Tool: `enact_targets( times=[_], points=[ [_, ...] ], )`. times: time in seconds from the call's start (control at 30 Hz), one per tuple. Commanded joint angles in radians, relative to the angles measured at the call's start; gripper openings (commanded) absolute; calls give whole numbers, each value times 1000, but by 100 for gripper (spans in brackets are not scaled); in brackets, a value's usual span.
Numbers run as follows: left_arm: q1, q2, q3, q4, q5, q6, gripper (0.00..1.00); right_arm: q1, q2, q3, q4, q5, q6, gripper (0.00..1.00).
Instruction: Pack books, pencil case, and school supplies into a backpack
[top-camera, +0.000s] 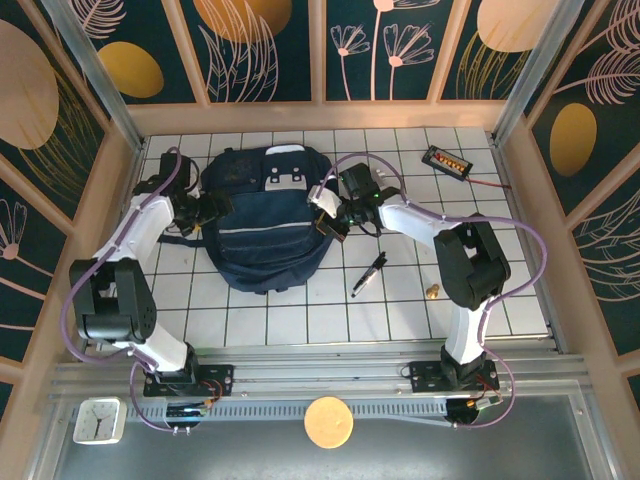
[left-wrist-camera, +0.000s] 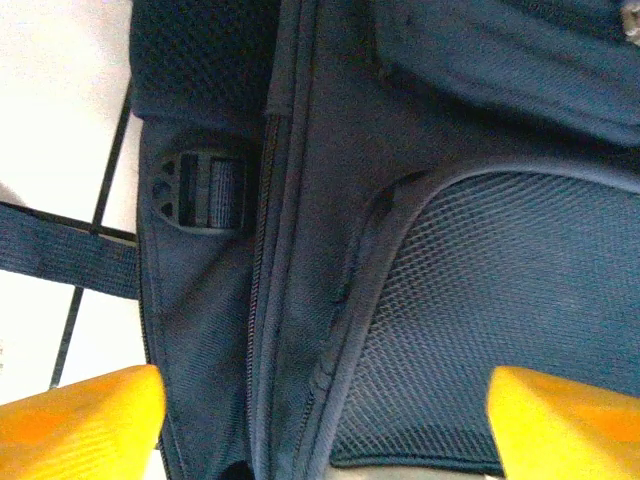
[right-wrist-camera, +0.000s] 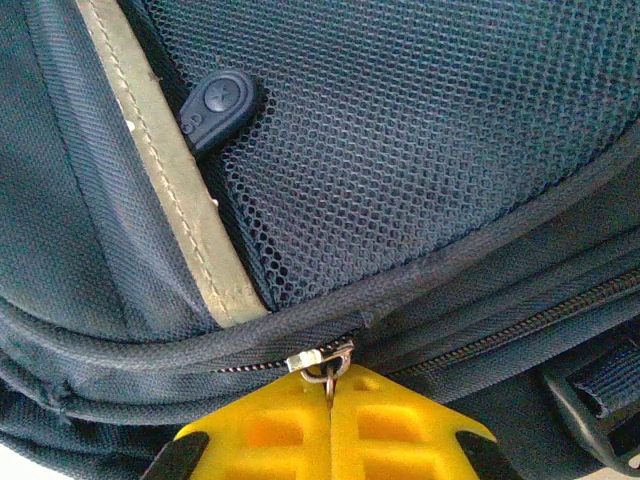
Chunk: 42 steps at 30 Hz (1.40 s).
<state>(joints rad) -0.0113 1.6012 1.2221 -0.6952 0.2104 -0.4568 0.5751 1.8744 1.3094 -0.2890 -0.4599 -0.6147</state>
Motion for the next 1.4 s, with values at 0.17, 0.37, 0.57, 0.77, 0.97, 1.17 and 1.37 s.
enact_targets(
  times=[0.17,0.37,0.57,0.77,0.97,1.17,1.37],
  points=[
    [8,82,-48,139,148,-39,58,11,3,27,-77,35,-32,0],
    [8,106,-89,193,192,-61,4,18,8,45,-97,47,-36,0],
    [8,54,-180,326,243,-211,0,42,2,43,-136,80,-56,0],
    [8,-25,-287,462,233,-362,0,83,-56,-13,-216,115,-77,0],
    [8,-62,-289,484,198,-403,0,108,-131,-58,-275,143,-75,0],
    [8,-116,-387,641,240,-575,0,192,-110,-19,-268,96,113,0],
    [8,-183,-482,744,242,-701,0,282,-31,34,-193,85,429,0]
  ],
)
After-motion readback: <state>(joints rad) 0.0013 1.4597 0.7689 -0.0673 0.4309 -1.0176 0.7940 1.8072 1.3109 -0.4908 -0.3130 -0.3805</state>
